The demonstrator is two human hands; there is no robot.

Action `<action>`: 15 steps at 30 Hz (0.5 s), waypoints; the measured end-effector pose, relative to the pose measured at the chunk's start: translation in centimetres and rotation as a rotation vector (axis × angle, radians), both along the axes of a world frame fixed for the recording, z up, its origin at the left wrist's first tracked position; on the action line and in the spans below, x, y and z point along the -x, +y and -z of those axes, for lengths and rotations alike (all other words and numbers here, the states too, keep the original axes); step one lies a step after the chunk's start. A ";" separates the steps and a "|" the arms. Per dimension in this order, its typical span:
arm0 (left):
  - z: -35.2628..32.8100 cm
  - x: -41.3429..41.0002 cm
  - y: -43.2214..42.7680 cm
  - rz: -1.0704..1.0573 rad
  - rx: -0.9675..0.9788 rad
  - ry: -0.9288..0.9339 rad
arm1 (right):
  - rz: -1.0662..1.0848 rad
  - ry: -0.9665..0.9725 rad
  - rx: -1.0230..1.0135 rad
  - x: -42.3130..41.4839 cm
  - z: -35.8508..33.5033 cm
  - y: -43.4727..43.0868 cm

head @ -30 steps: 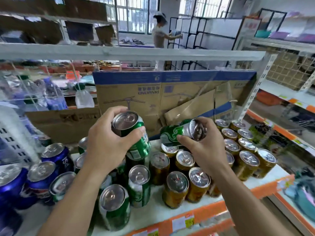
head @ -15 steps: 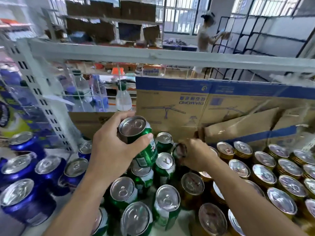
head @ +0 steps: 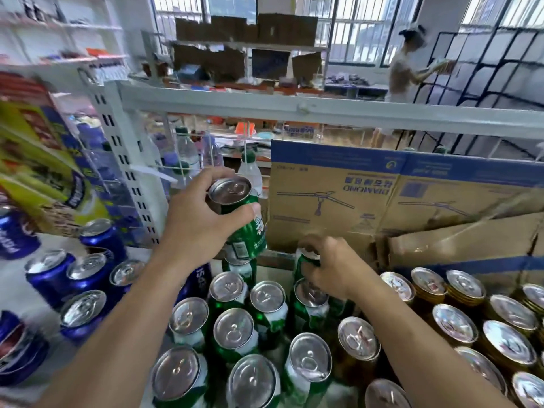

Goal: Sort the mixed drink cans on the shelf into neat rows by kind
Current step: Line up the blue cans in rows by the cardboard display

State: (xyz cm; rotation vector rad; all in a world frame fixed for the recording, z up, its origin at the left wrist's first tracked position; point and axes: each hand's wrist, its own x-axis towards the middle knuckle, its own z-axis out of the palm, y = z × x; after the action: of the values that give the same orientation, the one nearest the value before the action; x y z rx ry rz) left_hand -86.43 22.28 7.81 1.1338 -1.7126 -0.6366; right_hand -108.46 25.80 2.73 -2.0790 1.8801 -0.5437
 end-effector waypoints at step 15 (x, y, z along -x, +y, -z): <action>7.1 5.7 -3.4 0.238 -0.304 -0.781 | 0.240 0.025 0.016 1.4 2.3 0.9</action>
State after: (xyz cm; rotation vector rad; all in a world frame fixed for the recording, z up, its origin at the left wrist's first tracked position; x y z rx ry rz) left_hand -92.10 18.93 0.73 1.5313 -2.5015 -0.6595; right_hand -109.84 26.67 0.39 -1.8896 2.1616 -0.5906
